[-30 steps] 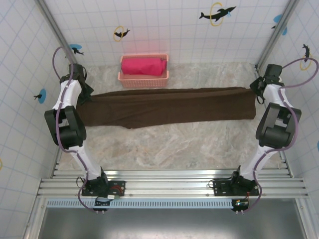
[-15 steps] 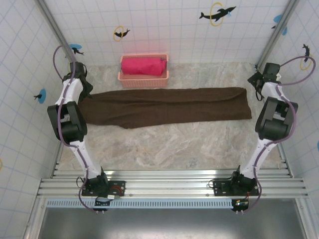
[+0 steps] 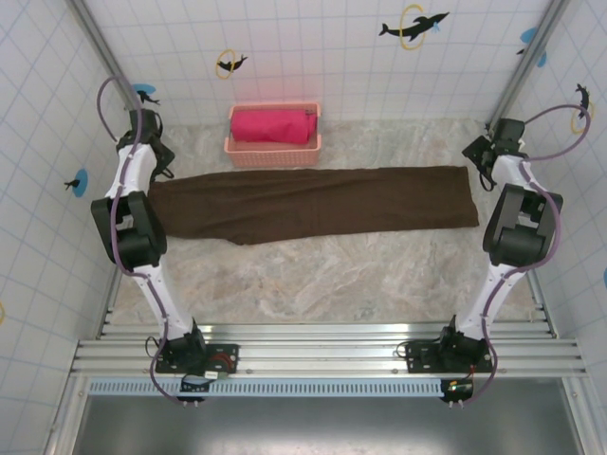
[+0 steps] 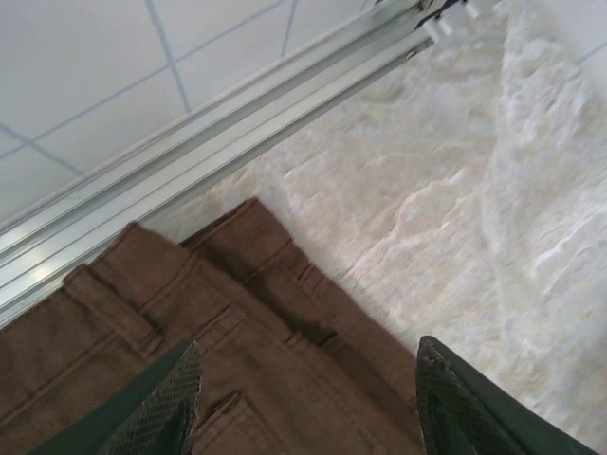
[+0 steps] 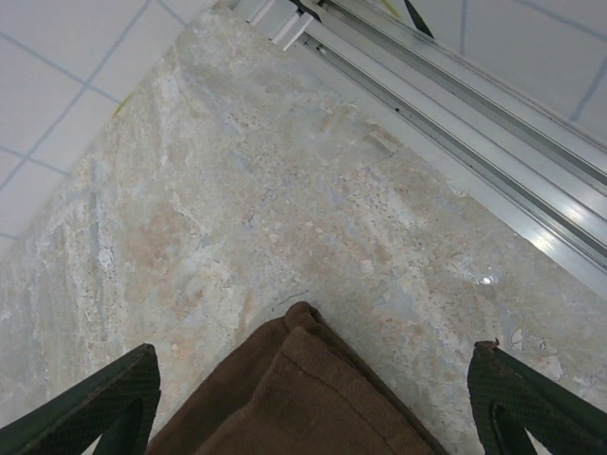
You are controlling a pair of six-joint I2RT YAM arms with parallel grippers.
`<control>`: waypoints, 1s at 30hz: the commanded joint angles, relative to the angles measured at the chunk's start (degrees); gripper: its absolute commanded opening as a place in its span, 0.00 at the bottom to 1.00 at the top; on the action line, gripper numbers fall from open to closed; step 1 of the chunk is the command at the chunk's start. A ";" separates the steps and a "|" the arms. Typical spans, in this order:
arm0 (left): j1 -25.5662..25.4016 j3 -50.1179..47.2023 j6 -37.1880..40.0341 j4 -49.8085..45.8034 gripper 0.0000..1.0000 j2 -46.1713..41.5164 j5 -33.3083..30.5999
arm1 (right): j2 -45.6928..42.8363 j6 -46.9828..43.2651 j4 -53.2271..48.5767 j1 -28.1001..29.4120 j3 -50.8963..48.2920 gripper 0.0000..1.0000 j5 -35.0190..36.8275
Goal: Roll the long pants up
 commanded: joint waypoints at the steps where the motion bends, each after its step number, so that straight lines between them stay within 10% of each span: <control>1: 0.00 -5.19 2.39 -2.37 0.60 -4.15 0.11 | -2.46 -1.34 -3.96 0.29 -2.31 0.87 0.81; 21: 0.00 -17.58 6.13 -3.98 0.59 -13.10 4.26 | 5.58 -4.21 -21.26 0.43 0.90 0.84 -0.61; 26: 0.04 -19.16 6.47 -3.95 0.59 -14.80 4.95 | 8.39 -5.39 -23.53 0.42 3.15 0.75 -3.50; 30: 0.04 -20.64 7.08 -4.39 0.59 -16.57 5.07 | 10.18 -6.15 -24.49 0.72 4.56 0.50 -6.62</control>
